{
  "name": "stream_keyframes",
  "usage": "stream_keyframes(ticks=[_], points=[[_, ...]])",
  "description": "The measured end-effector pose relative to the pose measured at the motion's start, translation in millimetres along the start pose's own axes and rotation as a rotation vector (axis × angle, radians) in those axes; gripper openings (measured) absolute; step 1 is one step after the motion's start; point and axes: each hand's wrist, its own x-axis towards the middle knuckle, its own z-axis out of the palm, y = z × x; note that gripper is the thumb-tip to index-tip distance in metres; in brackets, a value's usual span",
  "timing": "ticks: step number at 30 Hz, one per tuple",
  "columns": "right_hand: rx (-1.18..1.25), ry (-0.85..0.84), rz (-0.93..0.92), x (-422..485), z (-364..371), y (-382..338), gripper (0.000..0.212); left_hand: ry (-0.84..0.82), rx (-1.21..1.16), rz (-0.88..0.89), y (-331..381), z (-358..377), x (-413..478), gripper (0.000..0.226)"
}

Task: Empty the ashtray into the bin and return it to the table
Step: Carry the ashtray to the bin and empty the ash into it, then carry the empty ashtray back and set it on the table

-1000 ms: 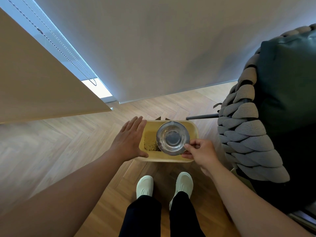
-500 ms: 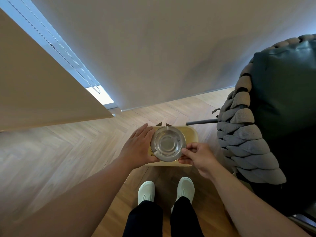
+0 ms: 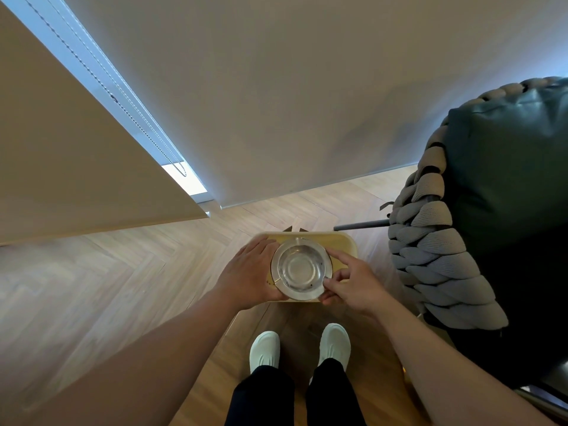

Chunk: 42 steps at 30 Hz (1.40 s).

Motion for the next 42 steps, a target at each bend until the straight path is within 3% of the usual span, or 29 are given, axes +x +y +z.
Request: stream_keyframes(ticks=[5,9,16,26,42], points=[[-0.375,-0.05,-0.107,-6.4,-4.2,-9.5,0.097,-0.029,-0.064,-0.059,3.9,-10.4,-6.2,0.098],[-0.533,-0.056,-0.177,-6.3,0.1,-12.0,0.113,-0.032,-0.103,-0.068,5.0,-13.7,-9.2,0.097],[-0.617,-0.008,-0.272,-2.6,7.4,-8.7,0.091,-0.055,-0.09,-0.088,3.8,-13.0,-13.3,0.099],[-0.718,0.003,-0.305,-12.1,2.2,-17.0,0.08,-0.061,-0.076,-0.068,17.4,-34.0,-19.9,0.095],[-0.838,0.04,-0.334,-83.6,-2.3,-65.4,0.084,-0.078,-0.032,-0.085,75.9,-100.5,-50.4,0.103]])
